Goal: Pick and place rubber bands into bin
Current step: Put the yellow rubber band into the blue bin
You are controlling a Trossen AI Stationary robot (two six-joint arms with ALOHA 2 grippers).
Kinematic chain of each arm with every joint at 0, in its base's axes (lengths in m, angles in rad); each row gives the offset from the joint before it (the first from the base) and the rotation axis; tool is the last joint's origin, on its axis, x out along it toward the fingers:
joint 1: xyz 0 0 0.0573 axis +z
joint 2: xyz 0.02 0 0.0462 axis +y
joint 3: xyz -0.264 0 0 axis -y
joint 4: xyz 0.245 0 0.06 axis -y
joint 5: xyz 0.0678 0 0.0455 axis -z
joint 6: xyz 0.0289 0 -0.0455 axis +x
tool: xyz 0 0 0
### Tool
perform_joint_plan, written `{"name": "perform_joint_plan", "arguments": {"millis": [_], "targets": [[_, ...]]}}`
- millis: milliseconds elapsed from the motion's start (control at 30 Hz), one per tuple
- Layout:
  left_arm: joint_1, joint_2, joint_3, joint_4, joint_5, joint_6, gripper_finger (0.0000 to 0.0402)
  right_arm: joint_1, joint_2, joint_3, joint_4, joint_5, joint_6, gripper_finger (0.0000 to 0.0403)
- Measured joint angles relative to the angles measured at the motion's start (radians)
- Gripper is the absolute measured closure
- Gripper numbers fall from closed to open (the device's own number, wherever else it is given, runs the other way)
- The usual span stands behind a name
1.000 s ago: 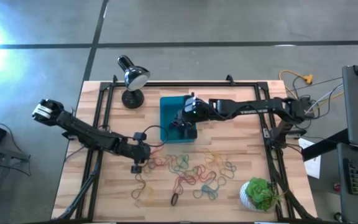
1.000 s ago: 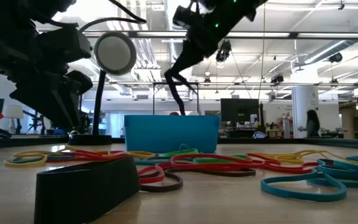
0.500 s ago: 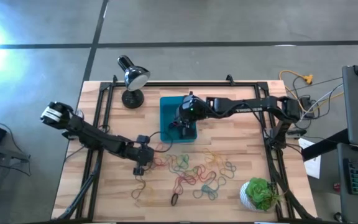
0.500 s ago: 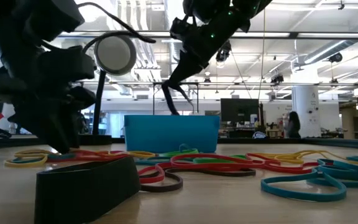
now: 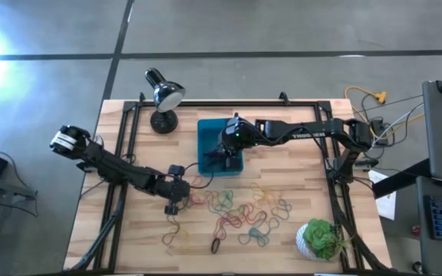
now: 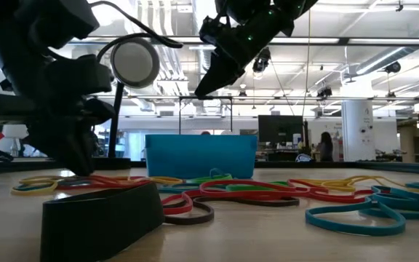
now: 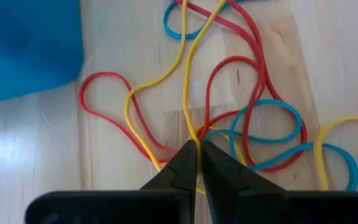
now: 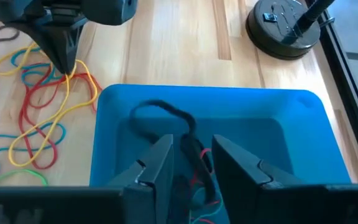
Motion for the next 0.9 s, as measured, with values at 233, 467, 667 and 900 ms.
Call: {"name": "perform_joint_plan", "arguments": {"millis": [233,467,667,900], "targets": [[0.000,-0.003,0.016,-0.033,-0.002,0.001,0.0401,0.030,-0.020,0.000,-0.032,0.003,0.002,0.0291],[0.000,-0.041,0.055,-0.045,-0.022,0.036,0.0401,0.084,-0.078,0.000,-0.092,0.008,0.008,0.0301],[0.000,-0.119,0.072,-0.050,-0.033,0.061,0.0401,0.142,-0.113,0.000,-0.171,0.009,0.049,0.0310],[0.000,-0.199,0.108,0.000,-0.197,0.169,0.0402,0.228,-0.121,-0.007,-0.286,0.011,0.131,0.0322]]}}
